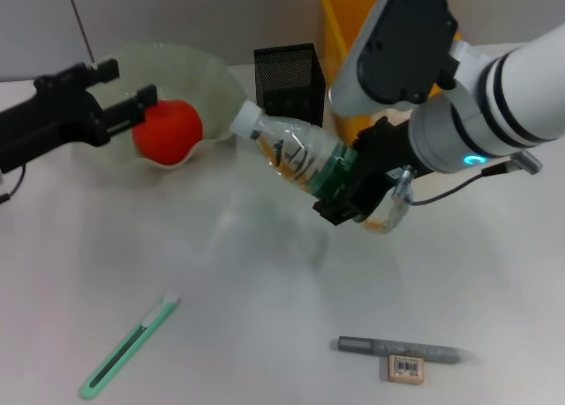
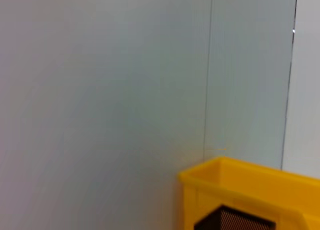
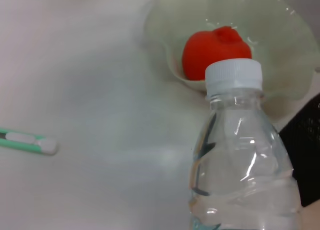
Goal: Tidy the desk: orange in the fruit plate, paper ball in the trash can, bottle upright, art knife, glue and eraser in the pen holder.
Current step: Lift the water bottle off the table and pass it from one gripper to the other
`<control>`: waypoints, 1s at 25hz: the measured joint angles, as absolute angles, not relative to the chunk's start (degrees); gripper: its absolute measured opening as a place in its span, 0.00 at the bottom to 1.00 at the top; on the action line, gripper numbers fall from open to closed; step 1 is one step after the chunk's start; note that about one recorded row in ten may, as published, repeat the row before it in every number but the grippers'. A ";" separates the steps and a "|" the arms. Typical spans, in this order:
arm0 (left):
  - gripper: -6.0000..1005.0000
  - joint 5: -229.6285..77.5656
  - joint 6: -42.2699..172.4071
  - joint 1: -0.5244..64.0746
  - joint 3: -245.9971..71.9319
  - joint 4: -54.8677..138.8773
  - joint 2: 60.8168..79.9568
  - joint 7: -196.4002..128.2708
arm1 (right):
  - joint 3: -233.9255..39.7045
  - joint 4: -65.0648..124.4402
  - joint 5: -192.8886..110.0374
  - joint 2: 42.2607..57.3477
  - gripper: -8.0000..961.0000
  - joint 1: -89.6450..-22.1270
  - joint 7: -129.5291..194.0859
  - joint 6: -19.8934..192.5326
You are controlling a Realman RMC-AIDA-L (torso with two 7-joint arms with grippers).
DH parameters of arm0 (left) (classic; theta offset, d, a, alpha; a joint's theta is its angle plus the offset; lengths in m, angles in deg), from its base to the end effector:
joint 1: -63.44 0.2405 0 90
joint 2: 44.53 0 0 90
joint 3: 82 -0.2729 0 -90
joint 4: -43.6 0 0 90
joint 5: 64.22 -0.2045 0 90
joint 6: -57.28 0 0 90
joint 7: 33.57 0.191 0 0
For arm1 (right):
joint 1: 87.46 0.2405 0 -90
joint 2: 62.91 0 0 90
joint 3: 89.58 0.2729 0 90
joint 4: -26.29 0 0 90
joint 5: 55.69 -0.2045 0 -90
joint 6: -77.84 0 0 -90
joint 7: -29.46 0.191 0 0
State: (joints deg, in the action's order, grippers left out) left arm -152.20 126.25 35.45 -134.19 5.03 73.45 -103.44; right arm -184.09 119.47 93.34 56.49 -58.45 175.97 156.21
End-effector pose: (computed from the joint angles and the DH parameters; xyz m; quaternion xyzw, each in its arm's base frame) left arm -0.2462 0.4112 -0.0153 -0.8876 -0.1762 -0.2876 0.3137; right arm 0.1521 0.3624 -0.0663 -0.9516 0.1579 -0.1218 0.2339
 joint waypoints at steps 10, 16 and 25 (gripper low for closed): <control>0.69 -149.33 126.67 35.70 -130.06 3.95 73.54 -103.37 | -182.25 122.21 89.84 56.47 0.79 -62.62 173.90 154.37; 0.69 -144.47 126.81 36.80 -129.80 4.13 73.58 -102.01 | -177.34 122.56 79.51 56.44 0.79 -66.28 166.40 153.20; 0.69 -140.12 127.15 38.24 -129.64 3.64 73.13 -101.71 | -170.14 121.29 65.49 56.44 0.79 -72.32 152.45 153.13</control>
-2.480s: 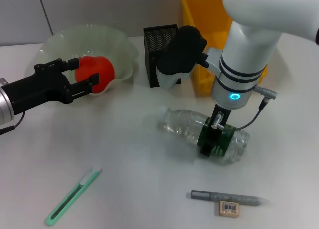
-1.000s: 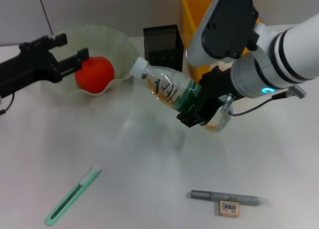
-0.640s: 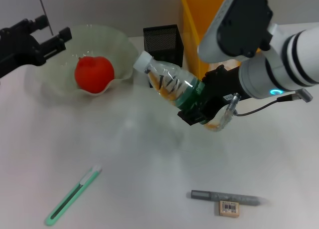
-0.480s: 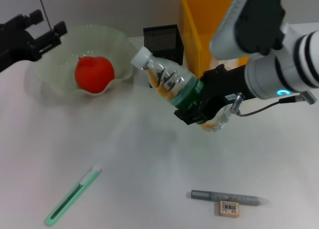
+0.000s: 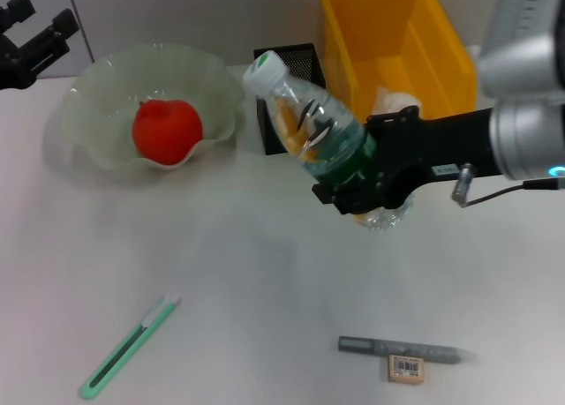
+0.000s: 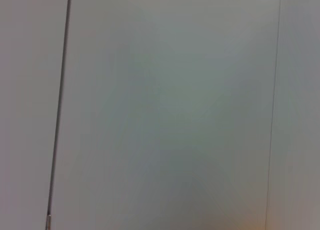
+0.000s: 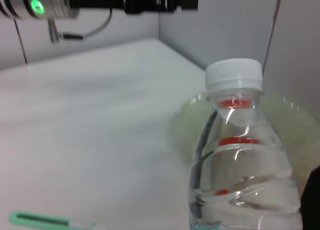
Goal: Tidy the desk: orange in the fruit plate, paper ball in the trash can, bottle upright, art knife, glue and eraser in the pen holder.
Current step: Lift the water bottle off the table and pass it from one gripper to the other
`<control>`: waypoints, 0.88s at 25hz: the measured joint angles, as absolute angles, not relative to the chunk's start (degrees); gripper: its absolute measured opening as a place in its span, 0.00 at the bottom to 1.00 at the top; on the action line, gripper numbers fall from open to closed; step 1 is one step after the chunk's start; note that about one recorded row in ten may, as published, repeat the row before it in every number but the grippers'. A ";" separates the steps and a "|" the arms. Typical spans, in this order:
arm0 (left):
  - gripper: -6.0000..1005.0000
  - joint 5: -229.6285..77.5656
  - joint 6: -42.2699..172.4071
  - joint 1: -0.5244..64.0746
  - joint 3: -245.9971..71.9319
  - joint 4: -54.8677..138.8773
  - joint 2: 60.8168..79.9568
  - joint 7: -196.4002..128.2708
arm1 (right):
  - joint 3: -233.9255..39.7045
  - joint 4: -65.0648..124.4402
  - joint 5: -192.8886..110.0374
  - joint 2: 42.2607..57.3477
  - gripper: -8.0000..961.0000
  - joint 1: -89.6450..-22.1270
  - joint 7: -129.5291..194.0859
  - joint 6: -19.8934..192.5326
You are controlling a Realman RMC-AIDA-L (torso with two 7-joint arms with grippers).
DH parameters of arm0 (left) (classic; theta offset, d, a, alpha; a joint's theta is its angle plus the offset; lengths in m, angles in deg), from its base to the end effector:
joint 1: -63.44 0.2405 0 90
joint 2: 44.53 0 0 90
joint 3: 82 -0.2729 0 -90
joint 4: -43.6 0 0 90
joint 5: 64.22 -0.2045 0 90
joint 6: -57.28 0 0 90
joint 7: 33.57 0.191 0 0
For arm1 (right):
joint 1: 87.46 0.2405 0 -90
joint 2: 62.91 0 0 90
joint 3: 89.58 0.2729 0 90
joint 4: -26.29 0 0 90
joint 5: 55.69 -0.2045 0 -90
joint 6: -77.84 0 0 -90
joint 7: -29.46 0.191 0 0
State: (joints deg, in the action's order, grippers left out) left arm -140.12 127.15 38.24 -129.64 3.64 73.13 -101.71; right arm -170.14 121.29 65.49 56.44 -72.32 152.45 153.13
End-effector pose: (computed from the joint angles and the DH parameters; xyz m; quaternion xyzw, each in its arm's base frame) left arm -0.2518 0.4171 0.0404 -0.8190 -0.1901 -0.3735 0.3920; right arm 0.1638 0.3373 -0.0278 -0.9634 0.1527 0.0714 0.2086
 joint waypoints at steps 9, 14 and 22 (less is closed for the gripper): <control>0.69 -140.02 127.92 38.29 -128.44 3.63 73.28 -101.32 | -162.54 112.75 48.73 56.33 0.79 -74.68 135.76 153.88; 0.69 -140.02 129.26 38.32 -128.48 3.84 73.34 -101.32 | -158.96 103.81 41.18 56.30 0.79 -73.53 126.35 154.62; 0.69 -140.52 134.00 36.97 -129.26 4.03 73.32 -102.82 | -155.94 87.28 36.17 56.33 0.79 -65.24 116.02 155.58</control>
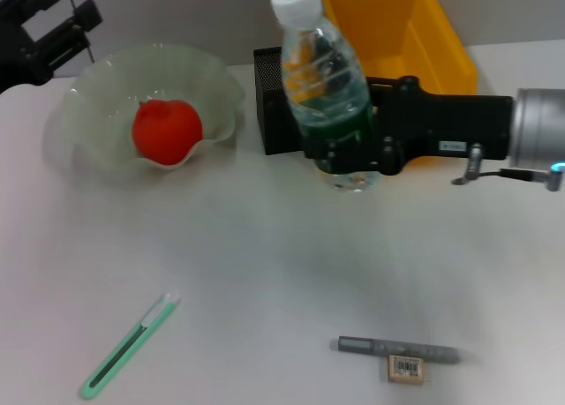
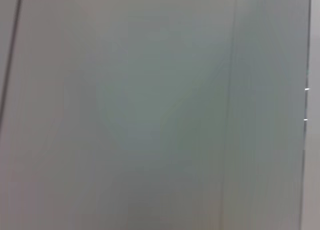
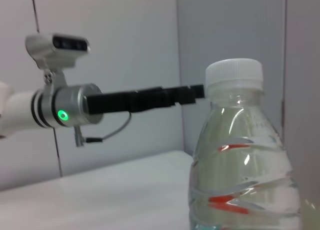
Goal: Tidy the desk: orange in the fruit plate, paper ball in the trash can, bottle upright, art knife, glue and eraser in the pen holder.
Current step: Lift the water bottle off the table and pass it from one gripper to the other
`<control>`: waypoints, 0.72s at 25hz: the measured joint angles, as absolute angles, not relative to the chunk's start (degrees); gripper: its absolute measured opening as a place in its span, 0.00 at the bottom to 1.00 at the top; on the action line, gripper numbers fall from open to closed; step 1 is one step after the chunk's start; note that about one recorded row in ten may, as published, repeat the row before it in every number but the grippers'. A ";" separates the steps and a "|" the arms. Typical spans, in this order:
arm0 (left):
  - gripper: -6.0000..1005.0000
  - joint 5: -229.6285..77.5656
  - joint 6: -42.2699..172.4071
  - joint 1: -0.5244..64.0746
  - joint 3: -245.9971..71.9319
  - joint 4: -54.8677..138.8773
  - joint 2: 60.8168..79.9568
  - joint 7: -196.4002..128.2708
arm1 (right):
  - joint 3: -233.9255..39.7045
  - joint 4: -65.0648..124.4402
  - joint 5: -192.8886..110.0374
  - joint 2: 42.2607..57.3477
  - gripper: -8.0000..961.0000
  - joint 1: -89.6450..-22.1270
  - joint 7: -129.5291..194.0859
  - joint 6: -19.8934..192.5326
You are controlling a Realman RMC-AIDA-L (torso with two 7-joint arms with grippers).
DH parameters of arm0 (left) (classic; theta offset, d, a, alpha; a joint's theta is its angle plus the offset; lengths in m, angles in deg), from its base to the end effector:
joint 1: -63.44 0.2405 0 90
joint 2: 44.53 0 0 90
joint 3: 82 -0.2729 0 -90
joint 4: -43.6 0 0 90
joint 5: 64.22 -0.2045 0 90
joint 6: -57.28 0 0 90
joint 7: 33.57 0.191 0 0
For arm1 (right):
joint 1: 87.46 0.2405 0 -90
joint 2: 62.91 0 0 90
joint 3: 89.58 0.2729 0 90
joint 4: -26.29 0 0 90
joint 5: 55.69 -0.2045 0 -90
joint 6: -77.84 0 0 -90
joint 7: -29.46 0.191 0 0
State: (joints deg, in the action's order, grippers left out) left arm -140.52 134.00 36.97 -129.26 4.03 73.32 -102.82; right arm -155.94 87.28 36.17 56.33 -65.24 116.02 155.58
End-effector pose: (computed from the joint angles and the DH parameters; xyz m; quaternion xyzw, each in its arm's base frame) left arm -0.2269 0.4075 0.0347 -0.8307 -0.1637 -0.4083 0.3412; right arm 0.1803 0.3636 -0.0286 -0.9381 0.1114 0.2746 0.1792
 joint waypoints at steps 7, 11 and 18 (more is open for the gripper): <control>0.69 -141.21 135.82 35.86 -133.00 3.69 72.63 -106.24 | -155.81 80.56 34.12 56.34 0.79 -61.46 107.96 155.26; 0.69 -141.81 138.44 35.67 -134.26 3.50 71.55 -108.02 | -155.42 77.86 34.09 56.28 0.79 -60.32 105.09 155.66; 0.69 -142.21 143.50 36.07 -133.49 2.21 70.67 -109.60 | -150.50 75.39 34.07 56.14 0.79 -60.90 100.21 162.13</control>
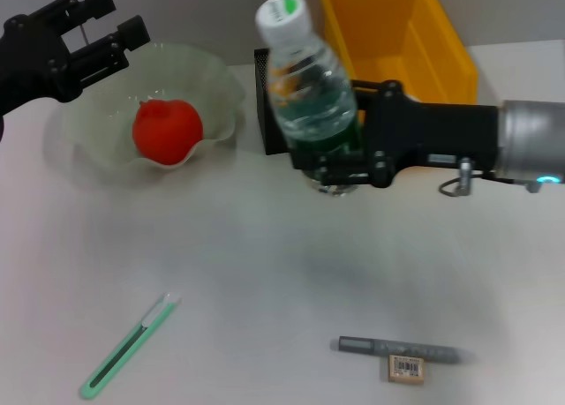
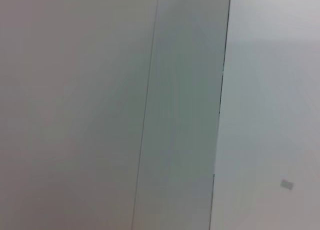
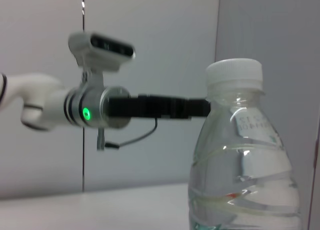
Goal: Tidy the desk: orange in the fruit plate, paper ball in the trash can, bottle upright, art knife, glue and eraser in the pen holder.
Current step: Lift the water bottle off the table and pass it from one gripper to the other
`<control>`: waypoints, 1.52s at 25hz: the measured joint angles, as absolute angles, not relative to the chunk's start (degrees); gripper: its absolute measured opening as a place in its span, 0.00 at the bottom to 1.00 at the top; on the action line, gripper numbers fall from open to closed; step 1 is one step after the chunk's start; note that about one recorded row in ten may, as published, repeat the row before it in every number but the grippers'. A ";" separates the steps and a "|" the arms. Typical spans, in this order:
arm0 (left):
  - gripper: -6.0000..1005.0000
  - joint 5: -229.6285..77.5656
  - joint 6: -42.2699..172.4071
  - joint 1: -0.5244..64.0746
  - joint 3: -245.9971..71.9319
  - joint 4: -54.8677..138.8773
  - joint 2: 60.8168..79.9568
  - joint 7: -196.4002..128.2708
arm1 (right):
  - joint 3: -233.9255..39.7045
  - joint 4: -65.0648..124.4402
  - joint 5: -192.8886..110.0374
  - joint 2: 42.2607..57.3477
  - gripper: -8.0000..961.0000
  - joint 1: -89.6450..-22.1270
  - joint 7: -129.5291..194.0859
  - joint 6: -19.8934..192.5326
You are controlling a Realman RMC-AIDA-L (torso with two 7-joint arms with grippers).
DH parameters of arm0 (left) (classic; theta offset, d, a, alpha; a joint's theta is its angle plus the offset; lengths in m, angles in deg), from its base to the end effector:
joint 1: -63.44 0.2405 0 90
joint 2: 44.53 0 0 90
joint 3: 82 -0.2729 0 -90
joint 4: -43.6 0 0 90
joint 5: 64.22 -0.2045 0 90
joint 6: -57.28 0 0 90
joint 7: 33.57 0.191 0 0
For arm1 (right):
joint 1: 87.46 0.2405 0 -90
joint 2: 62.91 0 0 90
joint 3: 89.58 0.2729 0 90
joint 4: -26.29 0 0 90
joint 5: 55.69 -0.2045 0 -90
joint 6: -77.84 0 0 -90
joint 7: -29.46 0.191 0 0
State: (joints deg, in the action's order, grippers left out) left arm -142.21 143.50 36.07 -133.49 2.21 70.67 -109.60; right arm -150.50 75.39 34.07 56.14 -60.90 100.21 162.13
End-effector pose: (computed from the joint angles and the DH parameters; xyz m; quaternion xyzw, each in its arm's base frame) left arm -0.1990 0.3864 0.0318 -0.8672 -0.1362 -0.4190 0.2320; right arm 0.1835 0.3605 -0.0360 -0.9365 0.0399 0.3058 0.1670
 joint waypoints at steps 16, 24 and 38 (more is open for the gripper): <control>0.69 -142.19 154.95 34.84 -133.92 1.93 71.18 -110.99 | -140.99 69.88 33.96 56.16 0.79 -60.45 96.04 172.75; 0.69 -142.67 157.55 33.46 -134.95 2.06 72.86 -111.01 | -141.69 65.36 32.67 56.19 0.79 -58.18 93.28 173.70; 0.69 -145.38 154.94 27.84 -137.54 2.24 73.74 -110.49 | -143.48 61.36 33.01 56.12 0.79 -55.96 92.44 172.84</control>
